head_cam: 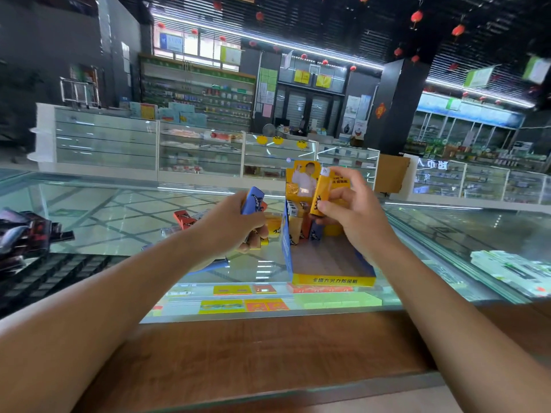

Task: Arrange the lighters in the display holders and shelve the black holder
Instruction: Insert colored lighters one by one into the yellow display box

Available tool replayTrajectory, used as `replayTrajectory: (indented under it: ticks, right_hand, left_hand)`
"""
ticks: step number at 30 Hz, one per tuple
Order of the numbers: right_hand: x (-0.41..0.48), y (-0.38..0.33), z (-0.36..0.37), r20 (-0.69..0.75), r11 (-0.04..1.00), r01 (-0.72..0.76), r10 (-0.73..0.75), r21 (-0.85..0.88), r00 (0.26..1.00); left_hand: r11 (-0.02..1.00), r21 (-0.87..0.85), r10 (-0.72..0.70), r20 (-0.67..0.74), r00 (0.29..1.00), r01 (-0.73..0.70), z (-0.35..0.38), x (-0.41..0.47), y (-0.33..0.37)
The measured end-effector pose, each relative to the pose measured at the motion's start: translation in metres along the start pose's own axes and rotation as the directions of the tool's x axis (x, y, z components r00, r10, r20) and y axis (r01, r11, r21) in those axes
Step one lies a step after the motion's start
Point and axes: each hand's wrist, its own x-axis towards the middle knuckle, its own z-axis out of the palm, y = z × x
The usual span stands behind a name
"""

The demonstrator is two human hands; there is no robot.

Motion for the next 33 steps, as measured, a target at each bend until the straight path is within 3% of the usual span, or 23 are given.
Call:
replayTrajectory:
  ticks: [4, 7, 11, 16, 22, 25, 28, 33]
  right_hand:
    - [0.006, 0.010, -0.019, -0.173, 0.948, 0.050, -0.109, -0.314, 0.979]
    - [0.007, 0.016, -0.030, -0.173, 0.882, 0.046, -0.143, -0.469, 0.974]
    - [0.010, 0.023, -0.034, -0.100, 0.763, 0.087, -0.195, -0.640, 0.976]
    - [0.014, 0.028, -0.036, -0.027, 0.725, 0.179, -0.262, -0.665, 0.965]
    - [0.017, 0.036, -0.036, -0.062, 0.798, 0.152, -0.230, -0.583, 0.971]
    - [0.019, 0.036, -0.037, -0.075, 0.775, 0.141, -0.236, -0.616, 0.969]
    - [0.019, 0.032, -0.037, -0.040, 0.650, 0.154, -0.275, -0.744, 0.961]
    - [0.017, 0.033, -0.037, -0.056, 0.746, 0.132, -0.221, -0.653, 0.974]
  left_hand:
    - [0.991, -0.133, -0.012, -0.043, 0.999, 0.006, 0.003, -0.001, 0.001]
    - [0.991, -0.135, -0.030, -0.073, 0.997, 0.020, 0.004, 0.000, 0.003]
    - [0.989, -0.142, -0.047, -0.011, 0.999, 0.045, 0.005, -0.001, 0.004]
    - [0.992, -0.121, 0.032, 0.040, 0.999, -0.027, 0.007, -0.005, 0.006]
    - [0.993, -0.059, 0.108, 0.019, 0.994, -0.107, 0.004, -0.006, 0.012]
    - [0.993, -0.060, 0.099, 0.017, 0.995, -0.098, 0.004, -0.005, 0.010]
    - [0.991, -0.112, 0.072, 0.025, 0.997, -0.069, 0.003, -0.002, 0.005]
    - [0.980, -0.196, -0.053, -0.034, 0.998, 0.046, 0.006, 0.004, 0.000]
